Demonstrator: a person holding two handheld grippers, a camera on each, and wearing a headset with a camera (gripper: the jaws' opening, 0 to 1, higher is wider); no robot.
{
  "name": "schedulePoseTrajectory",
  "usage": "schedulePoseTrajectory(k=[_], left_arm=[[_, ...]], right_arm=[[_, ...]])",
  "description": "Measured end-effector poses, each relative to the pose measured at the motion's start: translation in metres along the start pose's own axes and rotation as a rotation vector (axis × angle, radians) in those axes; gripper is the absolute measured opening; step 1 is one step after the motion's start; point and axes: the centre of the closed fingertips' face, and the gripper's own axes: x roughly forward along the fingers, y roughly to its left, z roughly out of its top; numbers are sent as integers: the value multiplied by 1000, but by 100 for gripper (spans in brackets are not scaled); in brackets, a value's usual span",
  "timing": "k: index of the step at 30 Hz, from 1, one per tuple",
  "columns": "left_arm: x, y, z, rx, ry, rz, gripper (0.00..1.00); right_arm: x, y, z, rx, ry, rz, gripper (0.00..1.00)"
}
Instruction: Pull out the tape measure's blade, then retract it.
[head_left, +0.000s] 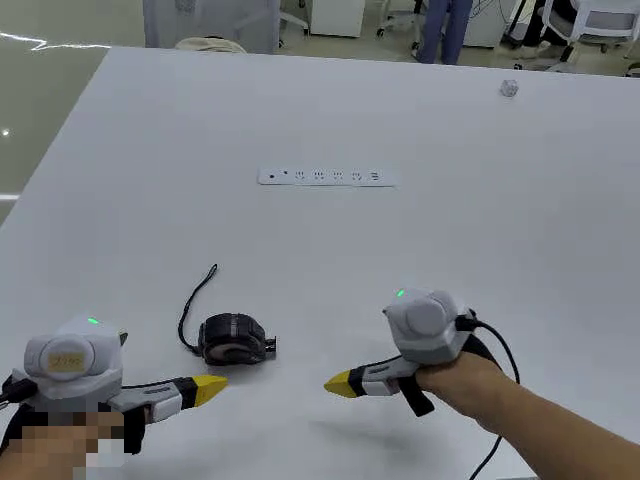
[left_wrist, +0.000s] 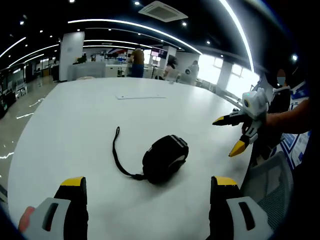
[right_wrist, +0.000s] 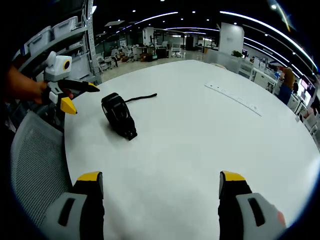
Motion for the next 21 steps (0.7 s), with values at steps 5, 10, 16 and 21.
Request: schedulePoseTrajectory(k=[5,10,16,21], left_arm=[[-24,20,3,-35,-36,19,100],[-46,33,-2,-56,-33,11,100],[-72,45,-7,-63,-41,46,100],[-92,37,-3,-57,-52,36,100]], right_arm=[[-31,-15,-16,67,-17,-47,100],[-65,-27,-26,113,-65,-94,100],[-111,-37,-56,163,-56,-163,100],[-138,-35,-73,196,-42,-184,100]])
